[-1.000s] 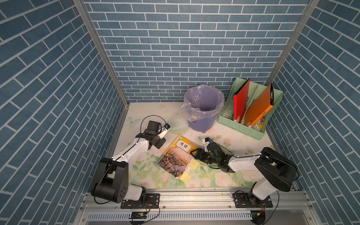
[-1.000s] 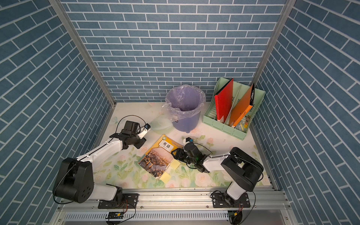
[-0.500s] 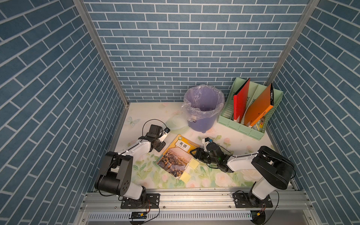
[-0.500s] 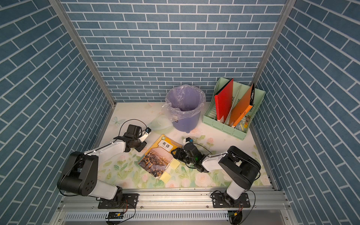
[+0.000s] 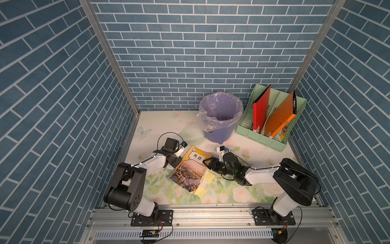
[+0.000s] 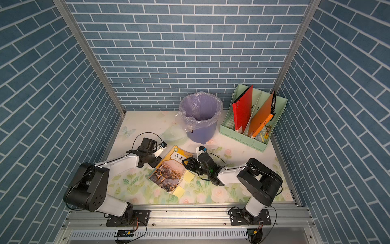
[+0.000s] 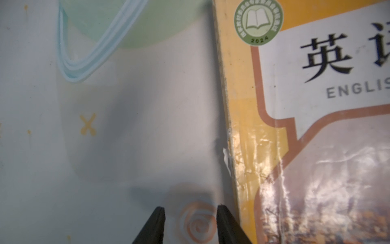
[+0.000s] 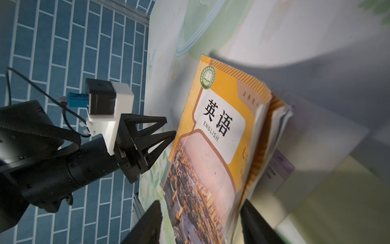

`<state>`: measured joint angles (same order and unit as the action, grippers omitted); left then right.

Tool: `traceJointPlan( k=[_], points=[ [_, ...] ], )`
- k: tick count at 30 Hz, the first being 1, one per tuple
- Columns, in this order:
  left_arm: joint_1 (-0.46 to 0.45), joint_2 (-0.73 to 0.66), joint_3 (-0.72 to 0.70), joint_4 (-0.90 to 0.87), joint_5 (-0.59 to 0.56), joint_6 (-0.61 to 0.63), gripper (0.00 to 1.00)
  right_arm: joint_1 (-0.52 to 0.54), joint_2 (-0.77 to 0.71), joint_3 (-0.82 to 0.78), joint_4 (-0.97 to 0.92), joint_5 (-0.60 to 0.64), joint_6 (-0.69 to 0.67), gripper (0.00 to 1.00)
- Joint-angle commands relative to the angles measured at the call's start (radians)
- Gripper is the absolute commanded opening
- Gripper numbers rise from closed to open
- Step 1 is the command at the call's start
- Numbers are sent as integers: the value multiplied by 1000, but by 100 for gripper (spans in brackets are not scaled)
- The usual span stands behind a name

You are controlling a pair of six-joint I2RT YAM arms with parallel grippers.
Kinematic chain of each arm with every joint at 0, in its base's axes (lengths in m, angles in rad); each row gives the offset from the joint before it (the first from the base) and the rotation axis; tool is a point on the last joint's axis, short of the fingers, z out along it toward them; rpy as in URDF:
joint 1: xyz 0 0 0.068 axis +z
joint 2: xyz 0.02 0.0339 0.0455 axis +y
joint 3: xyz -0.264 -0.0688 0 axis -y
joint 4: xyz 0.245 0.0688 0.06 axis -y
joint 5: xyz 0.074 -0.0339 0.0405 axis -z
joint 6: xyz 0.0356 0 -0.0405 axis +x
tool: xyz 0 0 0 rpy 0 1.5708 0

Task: Peel off the used sticky note
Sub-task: Open the book at the center of the board.

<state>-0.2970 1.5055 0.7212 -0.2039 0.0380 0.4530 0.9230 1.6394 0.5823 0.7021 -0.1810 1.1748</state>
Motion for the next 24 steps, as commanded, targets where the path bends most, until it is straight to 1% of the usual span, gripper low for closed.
traceJointPlan(
  k=[1,9,16,18,20,21,23,24],
  points=[
    [-7,-15,-13,-3,18,-10,45,5,18,23,28,-5,1,61],
    [-7,-28,-13,-8,27,-11,45,5,60,35,48,-16,1,61],
    [-7,-52,-10,-17,34,-10,45,4,73,70,-30,-14,-50,61],
    [-7,-56,-10,-19,36,-11,45,5,68,76,-39,-9,-61,57],
    [-7,-60,-6,-22,38,-13,45,7,63,89,-49,-7,-71,47],
    [-7,-61,-2,-26,40,-15,45,7,65,98,-58,-4,-77,37],
    [-6,-71,19,-48,44,-17,45,8,66,120,-71,-4,-89,8],
    [-2,-86,33,-64,46,-16,45,12,64,136,-88,-1,-95,0]
  ],
)
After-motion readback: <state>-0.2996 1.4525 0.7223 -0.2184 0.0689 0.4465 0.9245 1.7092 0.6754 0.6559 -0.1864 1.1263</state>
